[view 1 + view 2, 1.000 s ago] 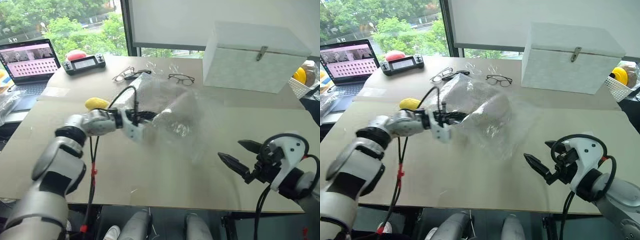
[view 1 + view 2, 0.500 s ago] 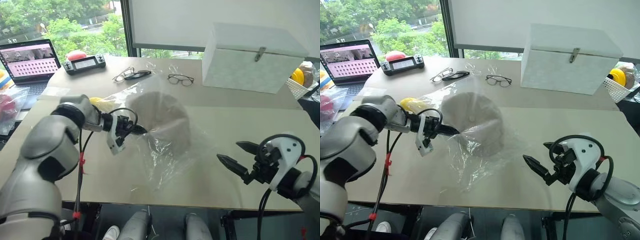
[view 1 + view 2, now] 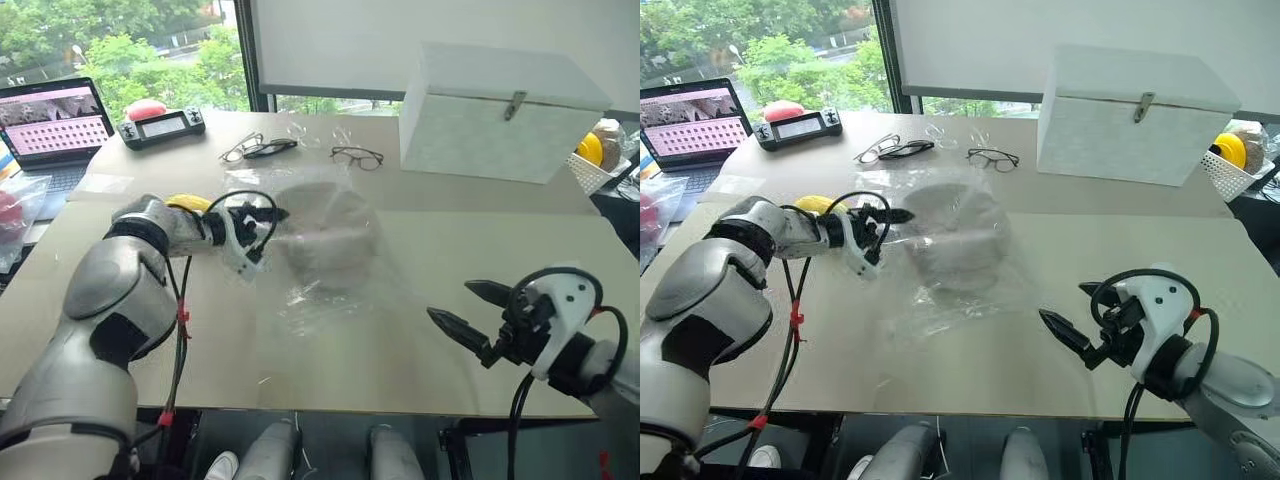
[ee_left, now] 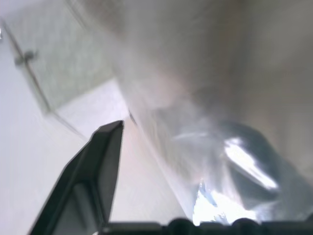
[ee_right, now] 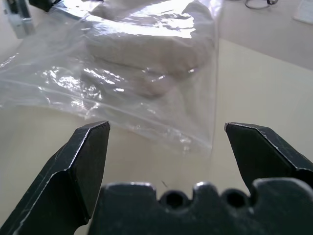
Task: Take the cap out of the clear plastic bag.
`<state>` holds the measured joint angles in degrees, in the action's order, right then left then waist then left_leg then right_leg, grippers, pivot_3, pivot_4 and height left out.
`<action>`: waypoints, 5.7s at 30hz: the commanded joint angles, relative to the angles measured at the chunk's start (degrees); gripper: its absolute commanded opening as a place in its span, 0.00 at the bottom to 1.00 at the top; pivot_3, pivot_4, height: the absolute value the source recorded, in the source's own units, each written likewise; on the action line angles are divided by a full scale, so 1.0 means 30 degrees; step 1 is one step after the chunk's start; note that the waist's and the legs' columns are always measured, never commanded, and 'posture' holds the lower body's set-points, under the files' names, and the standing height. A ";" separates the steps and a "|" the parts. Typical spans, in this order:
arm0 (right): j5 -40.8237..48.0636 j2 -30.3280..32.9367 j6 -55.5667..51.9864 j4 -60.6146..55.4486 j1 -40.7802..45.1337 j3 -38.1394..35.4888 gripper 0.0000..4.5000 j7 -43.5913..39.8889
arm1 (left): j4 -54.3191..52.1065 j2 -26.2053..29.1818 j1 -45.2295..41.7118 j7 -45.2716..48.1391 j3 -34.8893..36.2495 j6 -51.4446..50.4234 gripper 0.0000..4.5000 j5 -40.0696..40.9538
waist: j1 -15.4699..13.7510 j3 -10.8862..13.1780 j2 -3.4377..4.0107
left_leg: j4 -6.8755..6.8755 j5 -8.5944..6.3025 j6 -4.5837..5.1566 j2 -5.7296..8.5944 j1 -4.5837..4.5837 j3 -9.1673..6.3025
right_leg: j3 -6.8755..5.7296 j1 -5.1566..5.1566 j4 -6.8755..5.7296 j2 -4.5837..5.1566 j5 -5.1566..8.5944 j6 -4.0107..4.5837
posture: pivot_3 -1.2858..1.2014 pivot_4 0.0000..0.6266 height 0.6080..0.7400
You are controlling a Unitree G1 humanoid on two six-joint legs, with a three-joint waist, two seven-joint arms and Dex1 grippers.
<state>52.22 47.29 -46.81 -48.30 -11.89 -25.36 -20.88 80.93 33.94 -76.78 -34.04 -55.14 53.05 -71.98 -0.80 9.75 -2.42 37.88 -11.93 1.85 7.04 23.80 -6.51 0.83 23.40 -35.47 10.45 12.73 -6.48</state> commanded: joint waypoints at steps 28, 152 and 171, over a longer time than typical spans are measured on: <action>-0.0796 0.0009 0.0158 0.1346 0.2588 0.1590 1.00 -0.0986 | -0.5514 -0.4669 0.4507 2.0345 2.2440 -1.6289 0.98 2.6776 | 0.0507 0.0002 -0.0011 | 0.0098 -0.0001 0.0002 -0.0014 -0.0027 0.0021 | -0.0005 0.0056 -0.0176 0.0006 -0.0094 0.0153 | 0.52 0.24 1.00; -0.2753 -0.3710 -0.0073 0.1437 0.9340 0.8932 1.00 0.2089 | -2.5179 -0.3063 1.0443 2.7895 1.6840 -2.6230 0.01 2.8259 | 0.0318 -0.0021 0.0209 | -0.0005 -0.0077 -0.0104 -0.0361 -0.0205 0.0124 | 0.0018 -0.0045 0.0121 -0.0311 -0.0235 0.0410 | 0.52 0.24 1.00; -0.3860 -0.4421 -0.0290 0.1492 0.9404 0.8970 1.00 0.1518 | -2.5182 -0.3055 1.0404 2.7894 1.6835 -2.6329 0.01 2.8279 | 0.0519 -0.0021 0.0210 | -0.0011 -0.0077 -0.0108 -0.0354 -0.0181 0.0119 | 0.0022 -0.0003 0.0106 -0.0316 -0.0246 0.0429 | 0.52 0.24 1.00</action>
<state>40.94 34.19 -47.81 -42.30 15.66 2.01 -16.12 6.61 24.62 -44.35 49.57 -5.67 -26.35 11.68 0.76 9.69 -1.79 37.85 -12.17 1.52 5.98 23.26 -6.15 0.89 23.39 -35.15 9.50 12.00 -5.19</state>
